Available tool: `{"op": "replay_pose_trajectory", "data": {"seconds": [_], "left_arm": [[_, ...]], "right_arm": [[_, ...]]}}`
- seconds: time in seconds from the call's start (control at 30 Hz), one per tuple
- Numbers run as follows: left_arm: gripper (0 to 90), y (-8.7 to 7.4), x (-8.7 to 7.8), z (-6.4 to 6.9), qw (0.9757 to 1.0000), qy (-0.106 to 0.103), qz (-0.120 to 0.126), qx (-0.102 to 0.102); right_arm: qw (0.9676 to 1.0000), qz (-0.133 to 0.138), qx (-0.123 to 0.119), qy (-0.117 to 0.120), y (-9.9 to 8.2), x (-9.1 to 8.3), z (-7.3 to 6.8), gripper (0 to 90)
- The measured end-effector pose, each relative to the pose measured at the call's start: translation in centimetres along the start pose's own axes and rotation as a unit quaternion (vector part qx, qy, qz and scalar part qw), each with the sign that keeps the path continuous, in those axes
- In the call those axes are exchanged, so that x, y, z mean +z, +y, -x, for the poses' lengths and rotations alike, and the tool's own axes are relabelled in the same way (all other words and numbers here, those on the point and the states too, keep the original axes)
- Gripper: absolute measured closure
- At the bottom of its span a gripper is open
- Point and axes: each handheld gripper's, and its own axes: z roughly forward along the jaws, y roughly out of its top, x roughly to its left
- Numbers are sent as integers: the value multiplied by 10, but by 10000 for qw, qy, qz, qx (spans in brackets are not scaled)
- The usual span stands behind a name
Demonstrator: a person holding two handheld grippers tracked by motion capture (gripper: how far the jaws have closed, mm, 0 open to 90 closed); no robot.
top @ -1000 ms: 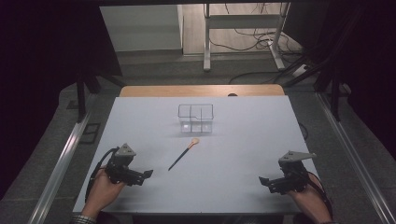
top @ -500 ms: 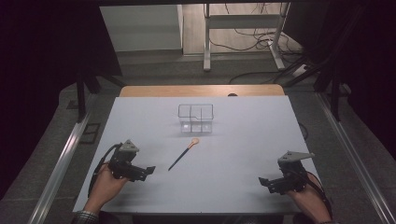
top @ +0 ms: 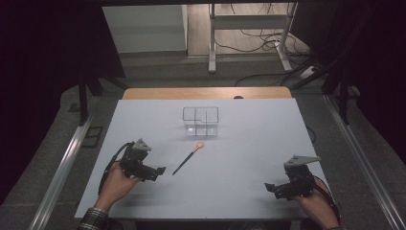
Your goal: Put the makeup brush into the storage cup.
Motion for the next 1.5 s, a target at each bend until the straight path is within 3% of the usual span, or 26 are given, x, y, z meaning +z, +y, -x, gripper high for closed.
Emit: {"op": "replay_pose_trajectory", "data": {"seconds": [0.77,1.5], "left_arm": [[0,31,19,5,9991,33,-358,231],[0,67,42,21,9958,50,-712,572]], "right_arm": [[10000,19,36,-48,0,3,-1,2],[9999,-27,71,-110,-2,5,0,3]]}}
